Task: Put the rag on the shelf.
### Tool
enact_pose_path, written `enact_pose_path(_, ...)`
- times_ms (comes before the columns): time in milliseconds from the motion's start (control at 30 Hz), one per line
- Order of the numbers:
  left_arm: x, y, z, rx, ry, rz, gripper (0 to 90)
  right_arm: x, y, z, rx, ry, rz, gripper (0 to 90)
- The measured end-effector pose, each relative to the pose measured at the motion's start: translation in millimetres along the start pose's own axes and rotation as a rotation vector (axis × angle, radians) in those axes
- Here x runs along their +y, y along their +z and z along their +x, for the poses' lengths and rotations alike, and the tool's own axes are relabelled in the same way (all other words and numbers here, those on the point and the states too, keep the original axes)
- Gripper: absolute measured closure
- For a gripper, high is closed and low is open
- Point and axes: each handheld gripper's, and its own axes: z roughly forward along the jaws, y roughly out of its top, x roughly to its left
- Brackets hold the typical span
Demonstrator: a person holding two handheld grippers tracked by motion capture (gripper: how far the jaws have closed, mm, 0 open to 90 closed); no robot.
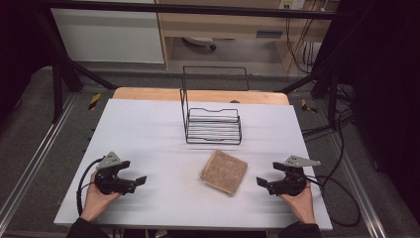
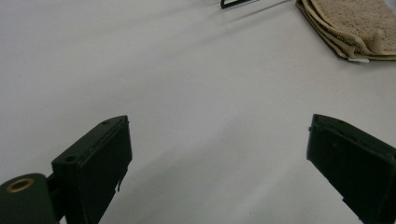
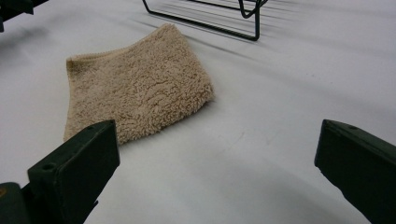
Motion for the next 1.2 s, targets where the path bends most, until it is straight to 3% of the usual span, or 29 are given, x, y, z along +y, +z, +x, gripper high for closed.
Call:
enact_pose_path(533, 6.2, 6.5, -10.2, -0.003, 0.014, 0.015, 6.9, -0.9, 1.0, 1.6, -0.008, -0.004, 0.005, 0.6)
enact_pose_path(1200, 21.2, 30.1, -39.3, -0.024, -0.006, 0.038, 7.1, -1.2, 2.4, 2.8, -0.022, -0.016, 0.016, 0.5)
